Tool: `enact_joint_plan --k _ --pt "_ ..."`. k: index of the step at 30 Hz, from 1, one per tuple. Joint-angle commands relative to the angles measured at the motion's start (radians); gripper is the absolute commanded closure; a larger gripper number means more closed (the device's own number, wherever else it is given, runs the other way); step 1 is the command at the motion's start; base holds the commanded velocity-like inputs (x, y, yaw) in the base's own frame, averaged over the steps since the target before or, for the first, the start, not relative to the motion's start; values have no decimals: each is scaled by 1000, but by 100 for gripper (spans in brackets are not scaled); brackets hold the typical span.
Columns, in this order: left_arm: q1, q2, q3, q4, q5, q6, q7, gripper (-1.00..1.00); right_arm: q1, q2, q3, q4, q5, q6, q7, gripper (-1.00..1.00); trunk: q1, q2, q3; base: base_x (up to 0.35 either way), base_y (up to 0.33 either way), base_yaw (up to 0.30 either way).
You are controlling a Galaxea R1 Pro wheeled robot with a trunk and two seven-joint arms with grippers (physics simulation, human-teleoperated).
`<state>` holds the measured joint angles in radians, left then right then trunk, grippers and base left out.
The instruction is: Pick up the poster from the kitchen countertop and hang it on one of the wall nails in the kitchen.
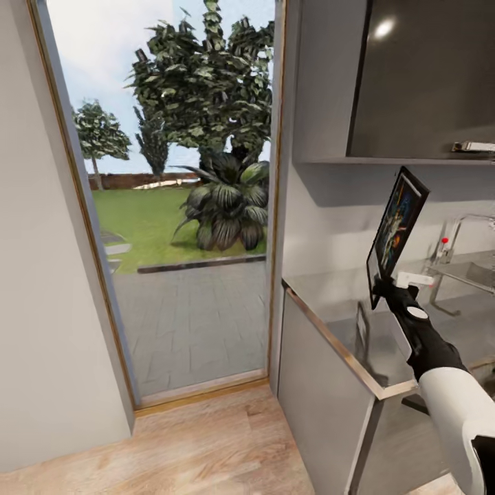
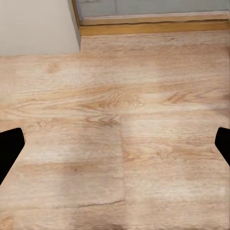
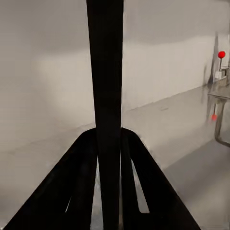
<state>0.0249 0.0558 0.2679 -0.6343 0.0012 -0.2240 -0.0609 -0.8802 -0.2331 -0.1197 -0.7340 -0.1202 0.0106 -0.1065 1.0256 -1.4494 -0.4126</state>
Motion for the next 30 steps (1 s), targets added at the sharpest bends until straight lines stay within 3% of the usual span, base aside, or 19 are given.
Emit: enact_joint_plan --k 1,6,13,17,22,24,26,30 --pt "0 -1 4 -1 0 -1 -6 -100 11 0 2 -14 -12 8 30 100 -1 -1 -1 -316 0 0" --pt "0 -1 4 -1 0 -1 -7 -100 47 0 2 -48 -12 17 114 100 -1 -1 -1 -326 0 0" --pt "1 -1 4 -1 0 -2 -6 -100 104 0 5 -142 -13 21 138 100 -1 -1 -1 -334 0 0" --pt "0 -1 4 -2 0 -2 -6 -100 156 0 55 -240 -13 29 212 100 -1 -1 -1 -325 0 0" --pt "0 -1 4 -3 0 -2 -7 -100 237 1 92 -411 -14 131 359 100 -1 -1 -1 -149 0 0" --pt "1 0 7 -3 0 -2 -7 -100 262 1 136 -480 -16 196 447 100 -1 -1 -1 -42 0 0" --pt "0 7 33 -5 1 -2 -7 -100 274 2 207 -527 -19 234 539 100 -1 -1 -1 -16 0 0" --pt "1 10 74 -7 2 -3 -9 -100 279 14 255 -553 -21 249 573 100 -1 -1 -1 -6 0 0"
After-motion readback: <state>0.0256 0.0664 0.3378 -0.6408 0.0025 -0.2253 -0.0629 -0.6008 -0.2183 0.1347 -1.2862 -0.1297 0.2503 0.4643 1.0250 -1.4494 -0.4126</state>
